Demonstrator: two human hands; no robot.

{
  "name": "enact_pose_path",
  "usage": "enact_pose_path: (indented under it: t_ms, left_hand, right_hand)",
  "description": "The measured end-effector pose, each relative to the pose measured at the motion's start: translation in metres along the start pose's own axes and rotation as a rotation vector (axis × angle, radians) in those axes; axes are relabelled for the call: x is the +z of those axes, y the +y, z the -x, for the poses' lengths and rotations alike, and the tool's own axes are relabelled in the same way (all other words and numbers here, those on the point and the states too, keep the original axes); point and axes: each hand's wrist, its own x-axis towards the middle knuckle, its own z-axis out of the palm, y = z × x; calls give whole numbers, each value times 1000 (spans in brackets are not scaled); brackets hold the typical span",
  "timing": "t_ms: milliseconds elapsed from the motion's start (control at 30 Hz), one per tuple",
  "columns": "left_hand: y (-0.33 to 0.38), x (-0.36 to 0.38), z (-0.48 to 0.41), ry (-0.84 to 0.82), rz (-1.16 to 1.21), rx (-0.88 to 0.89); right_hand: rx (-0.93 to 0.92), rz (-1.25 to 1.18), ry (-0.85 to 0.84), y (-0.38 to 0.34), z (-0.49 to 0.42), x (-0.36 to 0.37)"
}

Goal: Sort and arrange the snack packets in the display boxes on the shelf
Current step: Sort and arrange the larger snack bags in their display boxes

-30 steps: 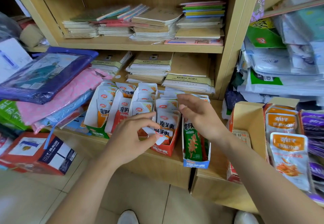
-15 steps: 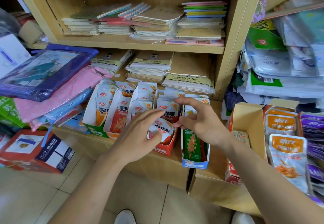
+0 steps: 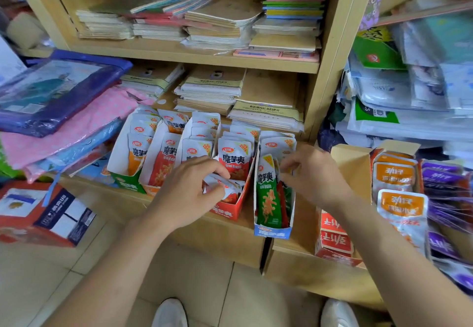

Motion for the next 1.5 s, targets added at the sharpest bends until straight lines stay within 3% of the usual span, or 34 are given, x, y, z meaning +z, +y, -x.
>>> enact_pose_path:
  t_ms: [167, 300, 467, 667, 767, 833, 967, 1167, 1333, 1500]
  left_hand:
    - [-1, 3, 0, 0, 15, -13]
    - [-3, 4, 0, -15, 25, -17]
    - [-4, 4, 1, -25, 33, -16]
    - [-6, 0, 3, -32, 76, -14]
    - [-8, -1, 3, -12, 85, -9]
    - [-8, -1, 3, -2, 82, -8]
    - [-4, 1, -2, 9, -5, 58]
    - [6, 7, -25, -116, -89, 37]
    - [-1, 8, -29, 50, -167, 80]
    - [2, 13, -33, 56, -215, 71]
  right_hand:
    - [52, 290, 3, -4, 9, 13]
    - [154, 313, -42, -6, 8, 18]
    - [148, 27, -30, 3, 4, 23]
    - [271, -479, 294, -3, 3, -8]
    - [209, -729, 522, -16, 4, -21]
    - [176, -866, 587, -31, 3, -22]
    - [160, -932, 629, -51, -4, -9]
    - [213, -918, 729, -49, -9, 0]
    - [214, -868, 738, -41, -12, -1]
    - [198, -883, 736, -38, -13, 1]
